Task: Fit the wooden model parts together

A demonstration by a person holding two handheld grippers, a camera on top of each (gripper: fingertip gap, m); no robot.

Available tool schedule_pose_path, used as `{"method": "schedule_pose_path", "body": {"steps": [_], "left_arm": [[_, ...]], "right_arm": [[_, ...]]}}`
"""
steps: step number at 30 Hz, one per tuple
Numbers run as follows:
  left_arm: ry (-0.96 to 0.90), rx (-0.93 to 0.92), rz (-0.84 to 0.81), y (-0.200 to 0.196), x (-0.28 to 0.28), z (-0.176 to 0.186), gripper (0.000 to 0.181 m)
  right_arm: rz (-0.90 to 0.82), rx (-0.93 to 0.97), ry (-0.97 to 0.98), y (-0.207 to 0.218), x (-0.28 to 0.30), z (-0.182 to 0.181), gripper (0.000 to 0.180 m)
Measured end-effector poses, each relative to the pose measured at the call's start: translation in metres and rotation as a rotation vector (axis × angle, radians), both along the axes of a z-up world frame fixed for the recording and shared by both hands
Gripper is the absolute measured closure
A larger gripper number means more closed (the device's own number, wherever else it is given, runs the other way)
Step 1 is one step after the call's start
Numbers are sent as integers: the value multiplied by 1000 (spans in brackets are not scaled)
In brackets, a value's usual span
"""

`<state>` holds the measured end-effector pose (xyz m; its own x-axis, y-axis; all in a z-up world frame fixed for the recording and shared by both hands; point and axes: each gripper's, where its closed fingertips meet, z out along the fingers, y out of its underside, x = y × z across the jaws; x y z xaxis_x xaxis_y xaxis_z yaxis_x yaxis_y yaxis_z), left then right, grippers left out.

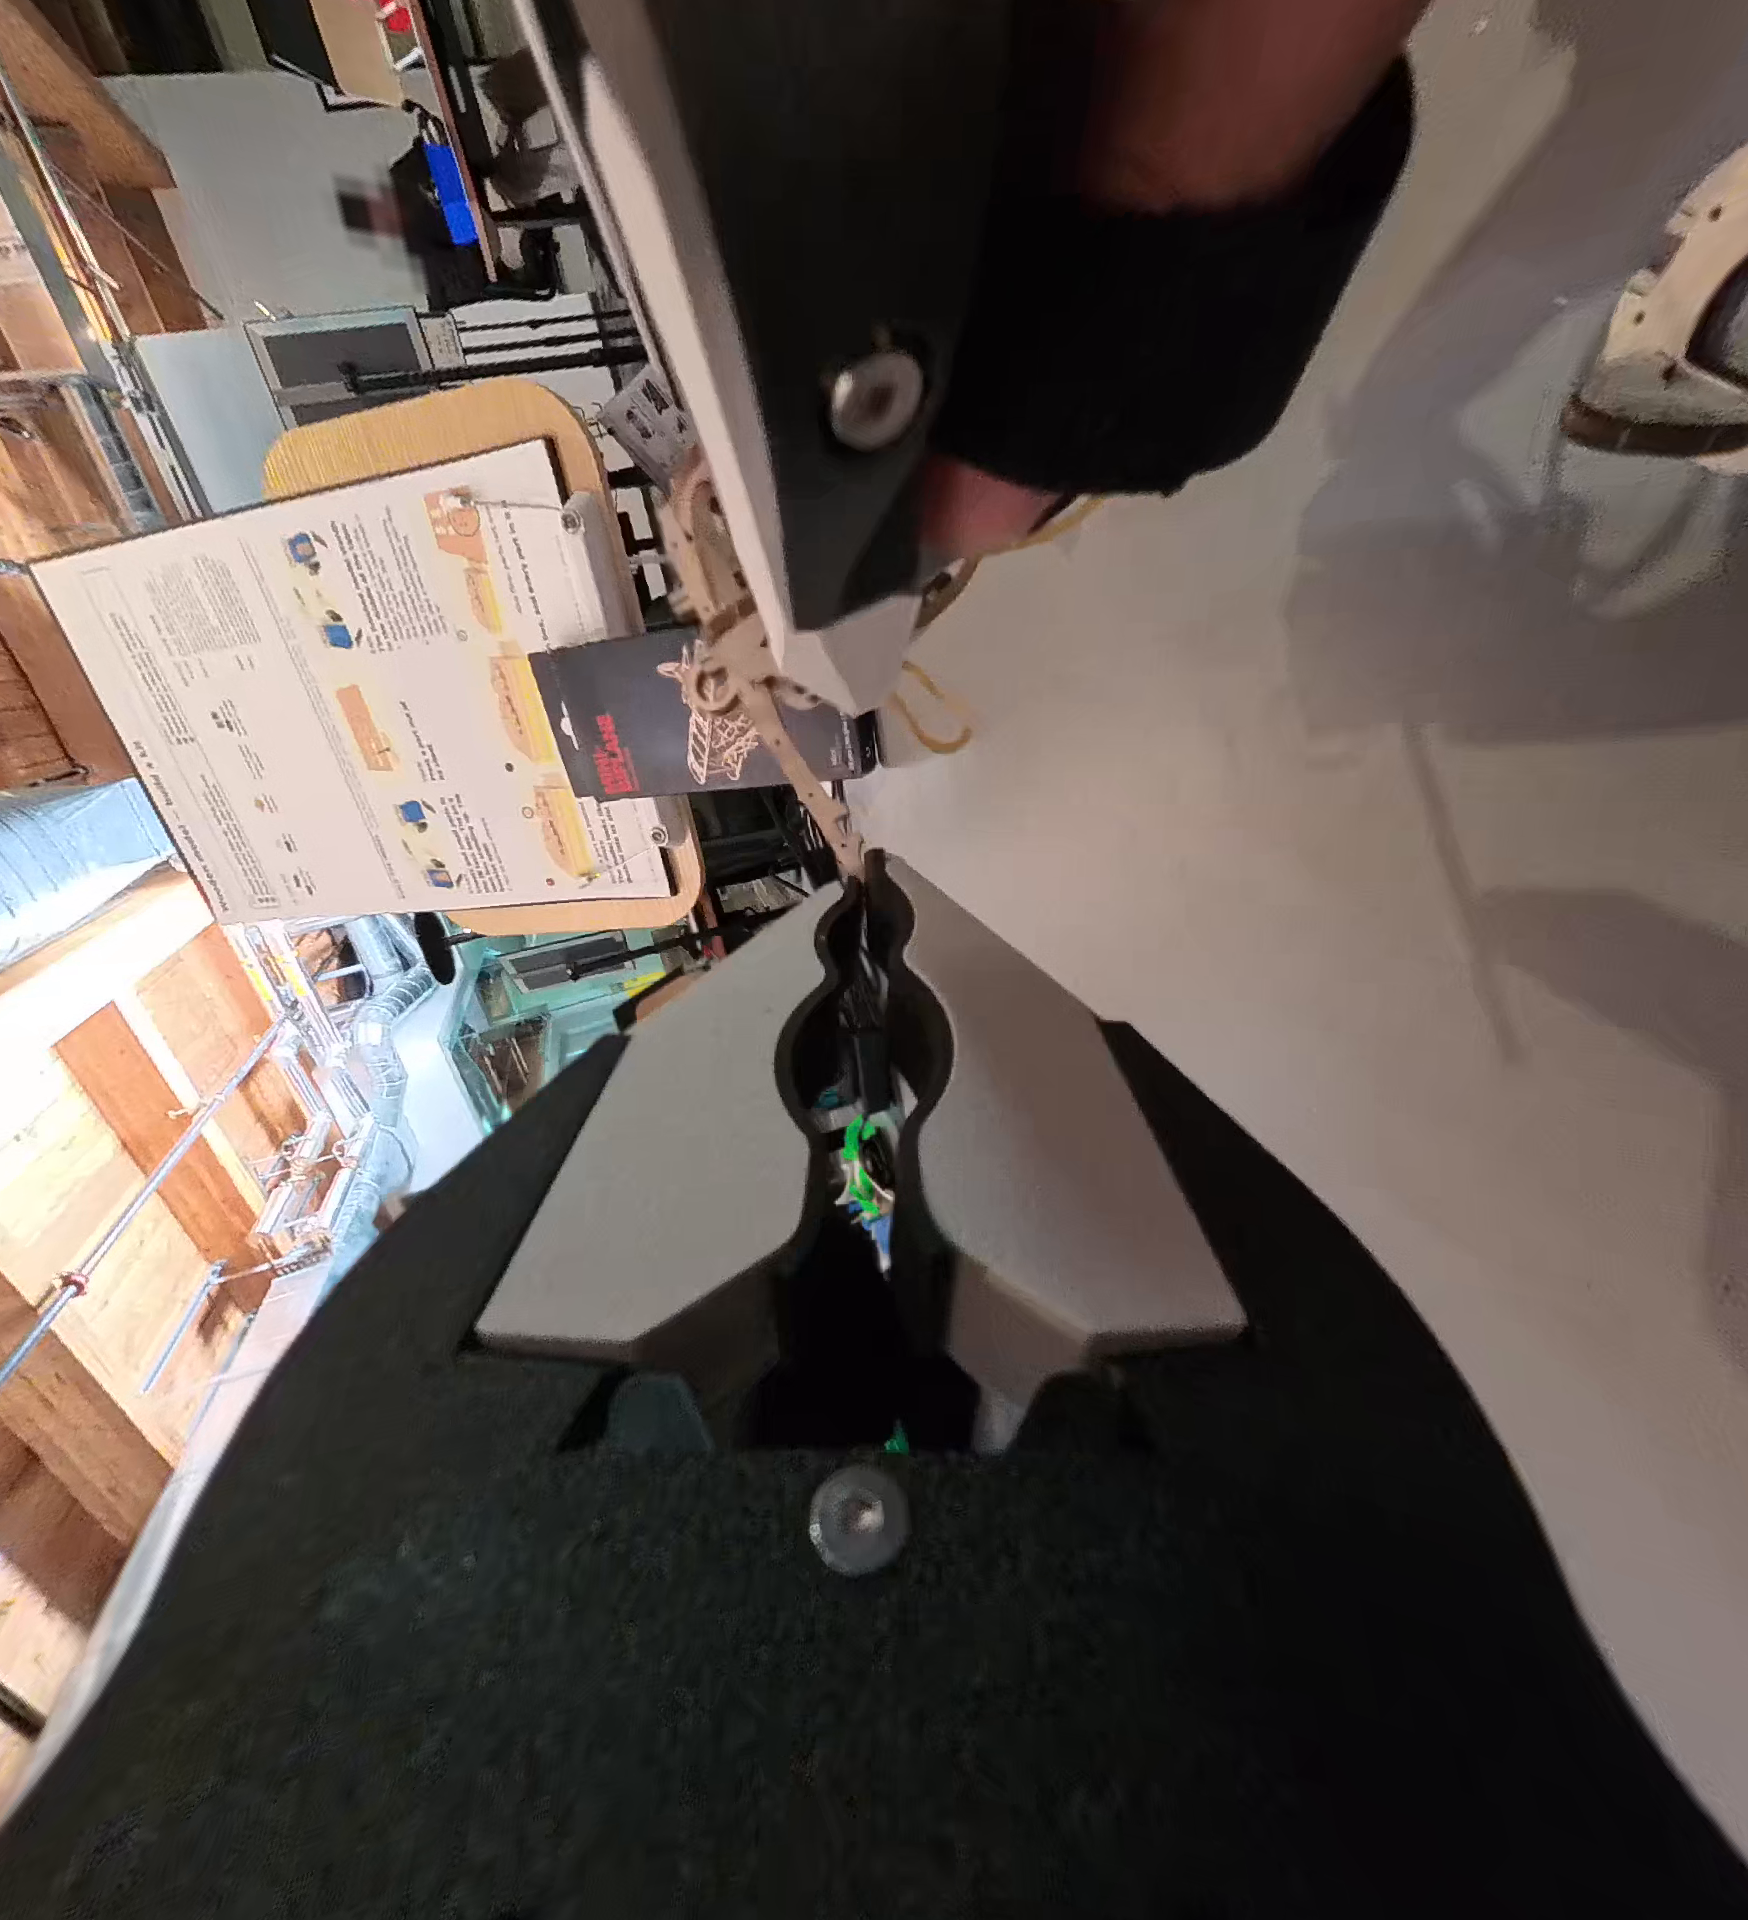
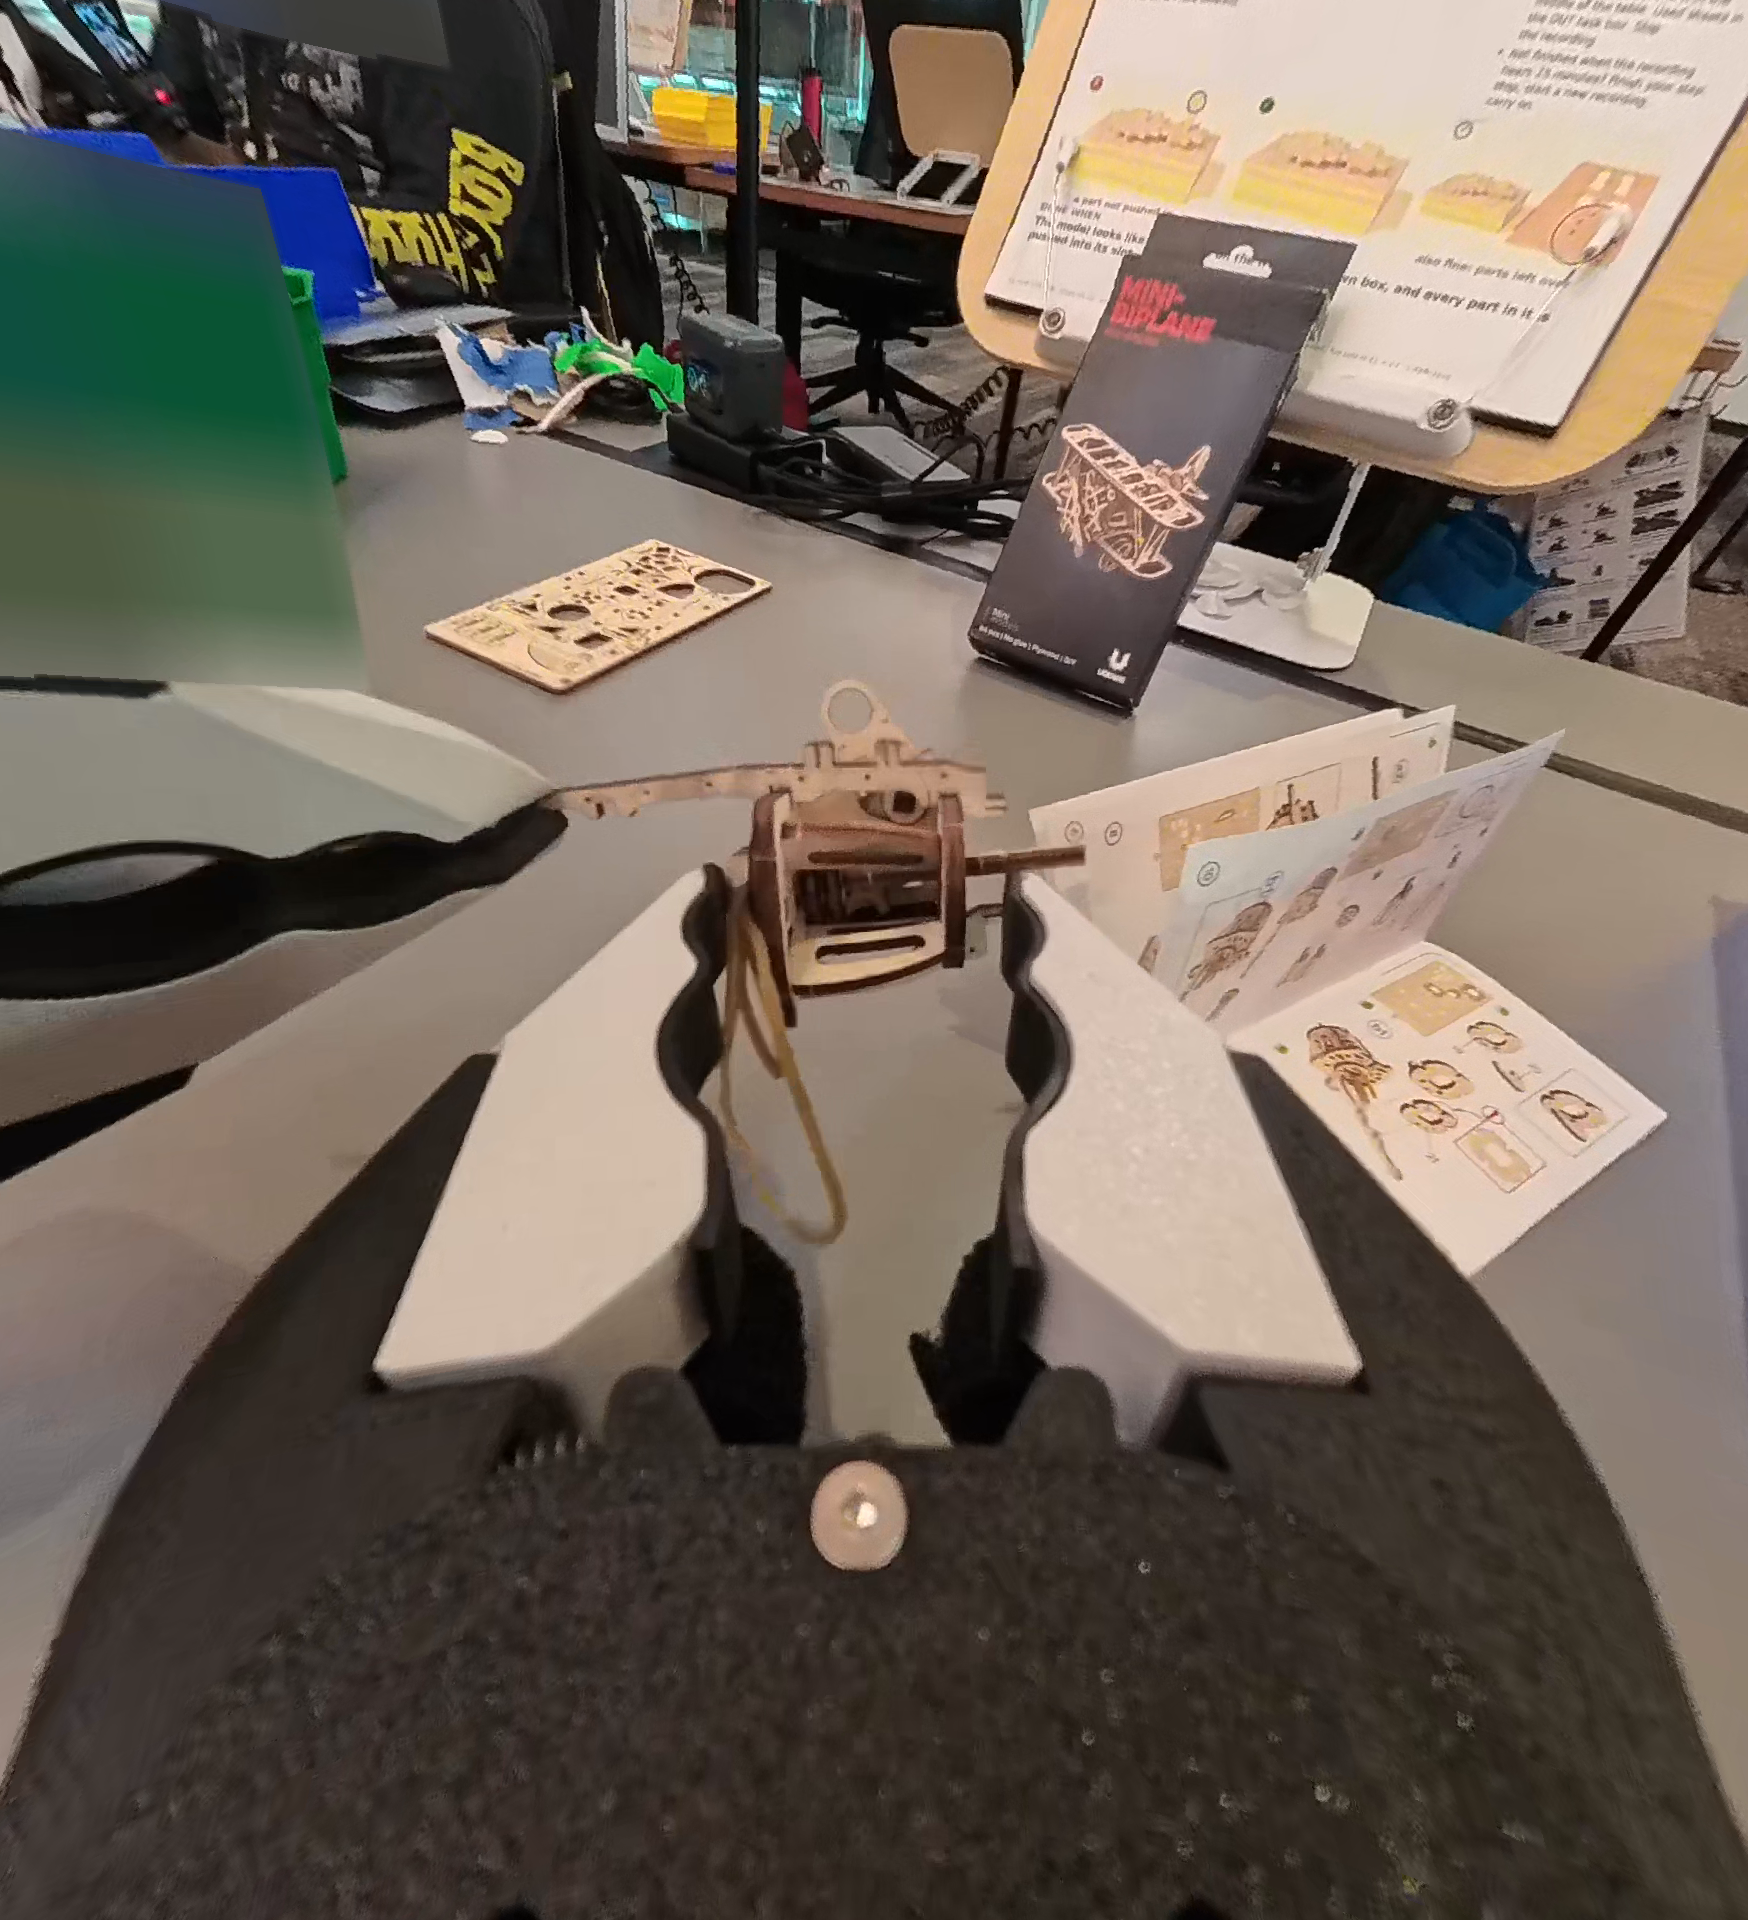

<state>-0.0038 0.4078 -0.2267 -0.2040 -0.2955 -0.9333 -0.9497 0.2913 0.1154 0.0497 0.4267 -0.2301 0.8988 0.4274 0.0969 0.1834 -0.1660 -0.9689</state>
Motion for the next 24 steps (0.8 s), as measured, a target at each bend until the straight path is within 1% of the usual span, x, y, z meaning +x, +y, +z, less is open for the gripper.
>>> {"method": "schedule_pose_path", "body": {"steps": [4,13,16,18,19,20,22,24], "left_arm": [[30,-23,-27,-4,4,-6,181],[-132,-283,-39,-17,7,-15,181],[-273,-412,-62,-22,4,-17,181],[-448,-539,-104,-29,7,-7,181],[-546,-606,-117,-31,7,1,173],[-637,-666,-103,-29,3,7,168],[-747,-842,-33,-24,-11,3,156],[-800,-975,55,-18,-27,-10,155]], "right_arm": [[1,-9,5,1,0,-4,127],[11,32,-19,1,2,-5,127],[14,41,5,1,5,-4,128],[21,48,22,1,6,-2,127],[25,46,24,1,6,-3,128],[28,44,22,1,6,-4,127],[30,48,13,1,6,-4,127],[30,51,18,2,7,-4,127]]}}
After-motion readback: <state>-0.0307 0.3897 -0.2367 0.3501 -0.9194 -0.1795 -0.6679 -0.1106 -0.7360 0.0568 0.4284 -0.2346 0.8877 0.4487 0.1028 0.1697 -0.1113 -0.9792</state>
